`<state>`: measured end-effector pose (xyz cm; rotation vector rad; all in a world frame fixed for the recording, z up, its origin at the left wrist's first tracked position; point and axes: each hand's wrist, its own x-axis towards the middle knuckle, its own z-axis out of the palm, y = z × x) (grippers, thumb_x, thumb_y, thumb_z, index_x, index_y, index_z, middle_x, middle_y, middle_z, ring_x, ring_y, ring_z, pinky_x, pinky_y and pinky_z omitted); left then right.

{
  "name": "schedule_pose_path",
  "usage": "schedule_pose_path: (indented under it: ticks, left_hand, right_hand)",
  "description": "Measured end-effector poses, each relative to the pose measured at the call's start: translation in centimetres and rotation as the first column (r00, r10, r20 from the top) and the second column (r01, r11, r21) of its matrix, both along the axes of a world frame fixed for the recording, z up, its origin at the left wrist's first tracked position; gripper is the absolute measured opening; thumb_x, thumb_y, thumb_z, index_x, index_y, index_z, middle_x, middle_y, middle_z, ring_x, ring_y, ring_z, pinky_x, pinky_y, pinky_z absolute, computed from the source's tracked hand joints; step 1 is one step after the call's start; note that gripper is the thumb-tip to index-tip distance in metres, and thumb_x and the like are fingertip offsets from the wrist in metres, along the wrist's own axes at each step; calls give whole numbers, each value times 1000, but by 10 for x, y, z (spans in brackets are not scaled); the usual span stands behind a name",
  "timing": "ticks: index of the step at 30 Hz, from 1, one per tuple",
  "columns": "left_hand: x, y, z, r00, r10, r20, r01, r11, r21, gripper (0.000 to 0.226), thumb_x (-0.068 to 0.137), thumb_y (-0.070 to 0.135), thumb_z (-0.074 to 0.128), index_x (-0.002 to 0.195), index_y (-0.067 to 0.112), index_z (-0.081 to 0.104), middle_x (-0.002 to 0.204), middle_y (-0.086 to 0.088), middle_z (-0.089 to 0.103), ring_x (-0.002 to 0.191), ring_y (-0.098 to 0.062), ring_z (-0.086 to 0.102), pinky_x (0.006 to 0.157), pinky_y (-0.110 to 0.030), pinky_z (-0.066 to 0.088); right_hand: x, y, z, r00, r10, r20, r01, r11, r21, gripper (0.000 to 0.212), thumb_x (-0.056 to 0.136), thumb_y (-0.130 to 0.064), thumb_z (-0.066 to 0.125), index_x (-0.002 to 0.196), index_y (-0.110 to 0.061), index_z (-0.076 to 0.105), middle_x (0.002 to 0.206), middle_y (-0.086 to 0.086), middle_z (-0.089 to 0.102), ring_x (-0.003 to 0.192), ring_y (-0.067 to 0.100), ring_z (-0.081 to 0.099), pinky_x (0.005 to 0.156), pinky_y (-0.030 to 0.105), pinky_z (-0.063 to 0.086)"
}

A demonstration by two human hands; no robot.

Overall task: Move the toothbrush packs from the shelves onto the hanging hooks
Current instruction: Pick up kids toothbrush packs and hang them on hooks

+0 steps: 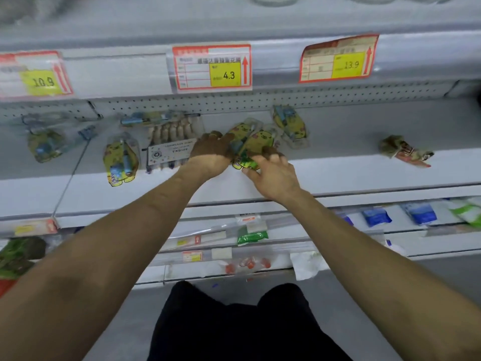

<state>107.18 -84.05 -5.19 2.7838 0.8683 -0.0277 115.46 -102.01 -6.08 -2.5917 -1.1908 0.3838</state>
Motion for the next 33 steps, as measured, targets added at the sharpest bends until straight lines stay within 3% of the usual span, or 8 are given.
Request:
schedule_pose_path:
  ticks: [5,9,11,14,18,22,28,33]
  left_hand:
    - [17,-3,-11,999,18,-28,-19,999,-40,51,102,45,56,143,16,54,140,-22,53,128,-43,51,103,-49,47]
    - [24,-2,-14,998,57,-19,-58,998,-30,54,101,46,56,143,13,50,136,-23,55,127,-43,50,101,-48,47]
    - [27,-2,-11,996,89,-15,-90,994,-54,52,100,43,59,140,12,50,134,-23,56,125,-43,50,99,-46,47]
    - [33,-4,-4,988,149,-50,-154,982,-111,55,95,44,66,137,14,49,133,-22,54,125,-43,50,99,-45,47]
    - [34,-8,2,972,231,-33,-232,946,-226,60,84,43,79,131,19,50,129,-18,51,123,-42,53,100,-46,51]
    - [26,-12,-1,960,281,11,-263,913,-311,79,76,42,89,139,21,46,132,-19,49,126,-42,51,101,-47,52]
    - [19,-24,-10,936,351,-26,-338,876,-345,96,75,54,89,146,13,39,141,-19,45,134,-36,48,110,-44,46]
    - [8,-31,-10,872,484,81,-358,741,-568,90,54,50,98,123,9,58,127,-15,61,114,-29,64,90,-46,61]
  right_hand:
    - [10,-16,-2,999,-36,6,36,998,52,45,106,-54,46,143,-31,56,136,16,53,131,39,45,110,48,40]
    - [24,-20,6,996,-87,12,87,996,34,41,104,-50,53,124,-17,66,136,21,53,122,42,52,103,47,46]
    - [30,-23,7,990,-139,25,139,990,17,44,101,-47,61,120,-7,65,132,23,53,120,44,53,100,47,48]
    - [38,-26,6,974,-226,-5,226,974,27,60,93,-43,74,130,1,57,132,25,51,121,45,52,101,47,47]
    - [45,-22,2,951,-295,-93,302,951,70,84,80,-33,88,145,-2,45,135,24,48,124,46,49,100,45,46]
    - [51,-20,1,935,-318,-159,335,937,95,98,73,-31,93,152,-11,38,139,21,43,126,45,44,101,45,47]
    - [49,-28,-6,902,-342,-264,393,904,167,90,70,-34,96,142,-14,45,131,19,58,130,39,41,101,41,43]
    - [42,-32,-2,858,-370,-356,457,867,198,105,66,-34,100,150,-12,40,137,18,50,132,39,40,108,45,43]
